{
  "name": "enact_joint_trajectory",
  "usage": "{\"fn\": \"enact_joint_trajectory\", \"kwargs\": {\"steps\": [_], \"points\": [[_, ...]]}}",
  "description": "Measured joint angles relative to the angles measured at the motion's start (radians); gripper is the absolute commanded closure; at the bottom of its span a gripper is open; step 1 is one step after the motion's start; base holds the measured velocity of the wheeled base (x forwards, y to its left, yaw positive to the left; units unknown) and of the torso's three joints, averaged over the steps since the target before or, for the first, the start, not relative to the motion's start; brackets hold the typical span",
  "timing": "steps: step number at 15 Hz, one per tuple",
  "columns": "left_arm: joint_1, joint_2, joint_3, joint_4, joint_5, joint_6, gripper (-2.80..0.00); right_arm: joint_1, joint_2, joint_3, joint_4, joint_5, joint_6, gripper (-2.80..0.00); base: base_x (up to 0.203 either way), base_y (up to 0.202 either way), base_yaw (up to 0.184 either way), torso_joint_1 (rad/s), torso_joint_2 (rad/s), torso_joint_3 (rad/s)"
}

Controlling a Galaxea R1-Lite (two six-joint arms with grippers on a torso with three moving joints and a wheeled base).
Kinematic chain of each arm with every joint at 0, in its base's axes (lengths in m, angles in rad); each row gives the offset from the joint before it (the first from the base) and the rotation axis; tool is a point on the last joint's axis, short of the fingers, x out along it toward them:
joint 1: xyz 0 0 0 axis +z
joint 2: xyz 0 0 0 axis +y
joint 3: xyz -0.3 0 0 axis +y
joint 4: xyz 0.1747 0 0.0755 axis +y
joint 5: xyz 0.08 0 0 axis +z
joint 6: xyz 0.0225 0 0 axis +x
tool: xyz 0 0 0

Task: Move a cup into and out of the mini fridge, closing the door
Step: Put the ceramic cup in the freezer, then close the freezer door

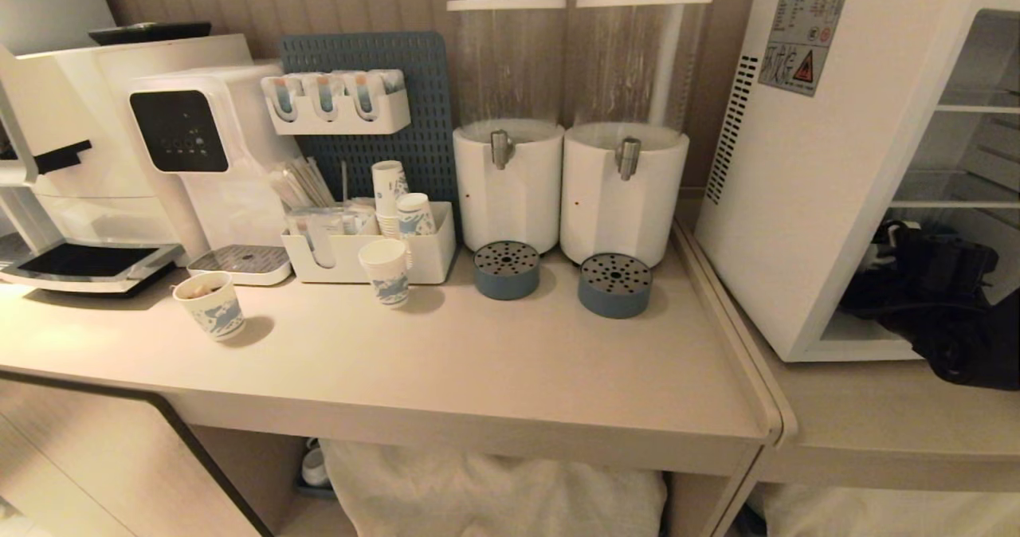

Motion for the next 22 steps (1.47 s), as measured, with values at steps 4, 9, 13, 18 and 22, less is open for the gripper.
{"fn": "enact_joint_trajectory", "kwargs": {"steps": [4,9,13,18,22], "points": [[0.0,0.0,0.0,0.0,0.0,0.0,0.0,0.0,-0.073,0.075,0.013,0.031,0.002,-2.8,0.0,0.0,0.0,0.0,0.0,0.0],[0.0,0.0,0.0,0.0,0.0,0.0,0.0,-0.001,-0.154,0.151,0.013,0.035,0.007,-2.8,0.0,0.0,0.0,0.0,0.0,0.0],[0.0,0.0,0.0,0.0,-0.001,0.0,0.0,-0.003,-0.237,0.233,0.013,0.067,0.027,-2.8,0.0,0.0,0.0,0.0,0.0,0.0],[0.0,0.0,0.0,0.0,0.0,0.0,0.0,-0.011,-0.323,0.306,0.008,0.106,0.048,-2.8,0.0,0.0,0.0,0.0,0.0,0.0],[0.0,0.0,0.0,0.0,-0.001,0.0,0.0,-0.019,-0.427,0.378,0.011,0.142,0.056,0.0,0.0,0.0,0.0,0.0,0.0,0.0]]}}
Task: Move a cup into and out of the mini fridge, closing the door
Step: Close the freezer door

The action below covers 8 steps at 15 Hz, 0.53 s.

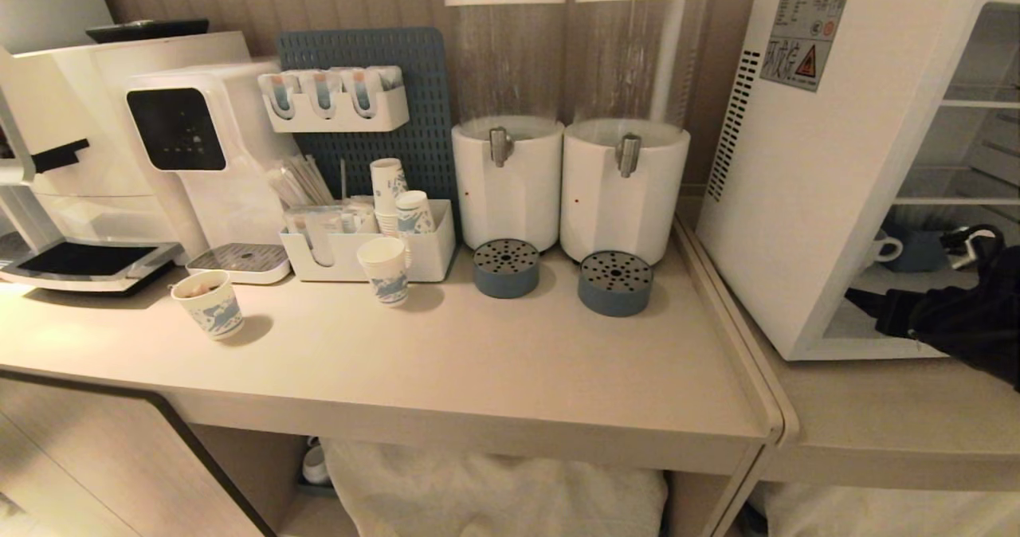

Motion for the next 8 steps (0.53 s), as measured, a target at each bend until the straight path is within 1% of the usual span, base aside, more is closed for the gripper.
{"fn": "enact_joint_trajectory", "kwargs": {"steps": [3,8], "points": [[0.0,0.0,0.0,0.0,-0.001,0.0,0.0,-0.01,-0.084,0.046,0.023,0.015,0.006,0.0,0.0,0.0,0.0,0.0,0.0,0.0],[0.0,0.0,0.0,0.0,0.0,0.0,0.0,-0.057,-0.284,0.089,0.162,0.12,0.023,0.0,0.0,0.0,0.0,0.0,0.0,0.0]]}}
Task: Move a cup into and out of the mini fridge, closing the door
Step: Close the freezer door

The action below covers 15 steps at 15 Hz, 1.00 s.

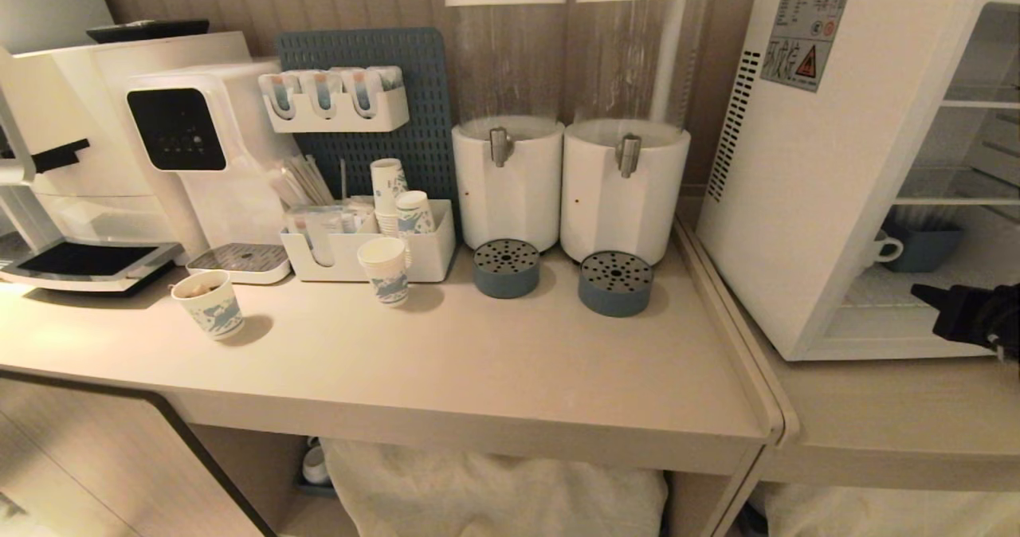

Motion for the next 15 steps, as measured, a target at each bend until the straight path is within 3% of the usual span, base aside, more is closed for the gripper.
{"fn": "enact_joint_trajectory", "kwargs": {"steps": [10,15], "points": [[0.0,0.0,0.0,0.0,0.0,0.0,0.0,-0.065,-0.5,0.029,0.472,0.234,-0.006,0.0,0.0,0.0,0.0,0.0,0.0,0.0],[0.0,0.0,0.0,0.0,0.0,0.0,0.0,-0.108,-0.721,0.021,0.74,0.355,-0.053,0.0,0.0,0.0,0.0,0.0,0.0,0.0]]}}
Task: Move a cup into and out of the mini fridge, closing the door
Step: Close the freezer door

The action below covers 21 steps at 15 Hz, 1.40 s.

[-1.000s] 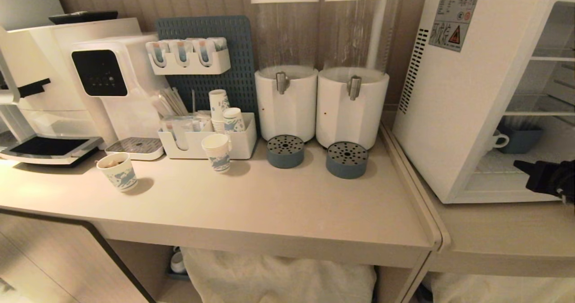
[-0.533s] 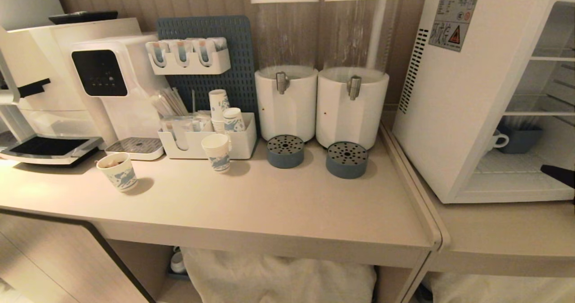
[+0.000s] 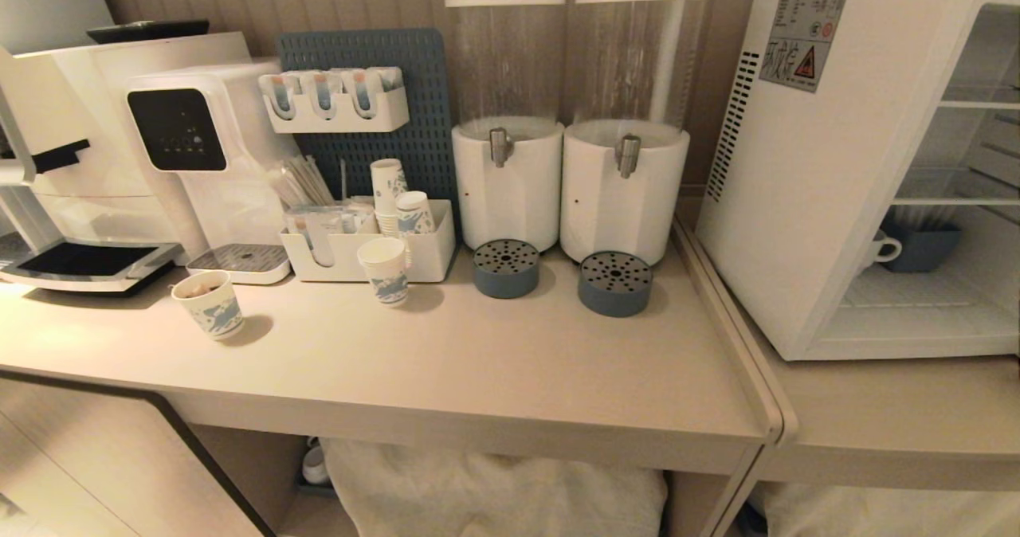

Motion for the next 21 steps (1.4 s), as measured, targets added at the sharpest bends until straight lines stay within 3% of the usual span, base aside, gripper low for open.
{"fn": "enact_joint_trajectory", "kwargs": {"steps": [6,10,15,19,21], "points": [[0.0,0.0,0.0,0.0,-0.001,0.0,0.0,0.028,-0.211,-0.064,0.331,0.122,-0.059,0.0,0.0,0.0,0.0,0.0,0.0,0.0],[0.0,0.0,0.0,0.0,0.0,0.0,0.0,0.219,-0.341,-0.143,0.558,0.108,-0.058,0.0,0.0,0.0,0.0,0.0,0.0,0.0],[0.0,0.0,0.0,0.0,0.0,0.0,0.0,0.452,-0.527,-0.173,0.696,-0.027,0.024,0.0,0.0,0.0,0.0,0.0,0.0,0.0],[0.0,0.0,0.0,0.0,0.001,0.0,0.0,0.47,-0.708,-0.097,0.672,-0.17,0.073,0.0,0.0,0.0,0.0,0.0,0.0,0.0],[0.0,0.0,0.0,0.0,0.0,0.0,0.0,0.465,-0.789,-0.04,0.614,-0.313,0.11,0.0,0.0,0.0,0.0,0.0,0.0,0.0]]}}
